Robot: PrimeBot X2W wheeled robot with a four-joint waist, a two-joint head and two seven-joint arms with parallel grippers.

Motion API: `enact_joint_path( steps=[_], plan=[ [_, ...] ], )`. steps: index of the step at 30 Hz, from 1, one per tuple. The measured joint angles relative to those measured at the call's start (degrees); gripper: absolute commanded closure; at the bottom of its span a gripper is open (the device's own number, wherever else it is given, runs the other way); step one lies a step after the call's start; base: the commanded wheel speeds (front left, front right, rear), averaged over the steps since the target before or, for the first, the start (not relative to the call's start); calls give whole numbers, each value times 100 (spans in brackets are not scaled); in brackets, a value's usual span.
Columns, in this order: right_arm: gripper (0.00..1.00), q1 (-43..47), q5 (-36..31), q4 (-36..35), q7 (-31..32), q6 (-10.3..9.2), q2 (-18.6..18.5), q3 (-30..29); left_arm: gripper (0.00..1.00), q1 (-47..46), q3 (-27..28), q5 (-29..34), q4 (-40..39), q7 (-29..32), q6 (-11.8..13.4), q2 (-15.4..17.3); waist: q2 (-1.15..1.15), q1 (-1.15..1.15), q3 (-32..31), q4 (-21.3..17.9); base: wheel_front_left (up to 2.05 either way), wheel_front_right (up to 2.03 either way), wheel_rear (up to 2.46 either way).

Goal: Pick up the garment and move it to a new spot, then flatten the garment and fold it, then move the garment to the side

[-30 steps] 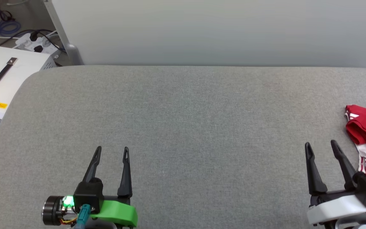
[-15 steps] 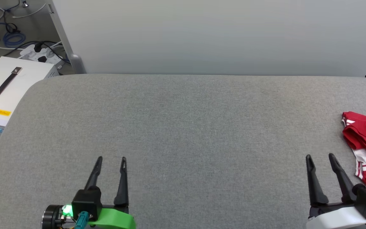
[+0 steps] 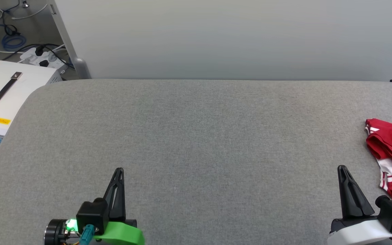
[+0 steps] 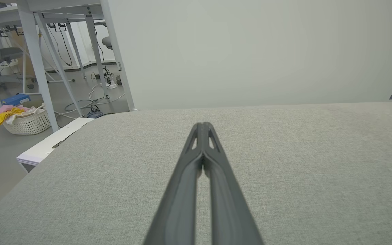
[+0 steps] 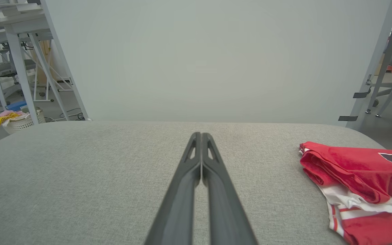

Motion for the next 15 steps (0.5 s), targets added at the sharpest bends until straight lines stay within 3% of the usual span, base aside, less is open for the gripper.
enact_joint_path(
  steps=[15],
  plan=[
    [100, -27, -96, 12, 169, 0, 27, 8, 100, -12, 92, 19, -19, 177, -36, -23, 0, 0, 10, -27, 0, 0, 0]
  ],
)
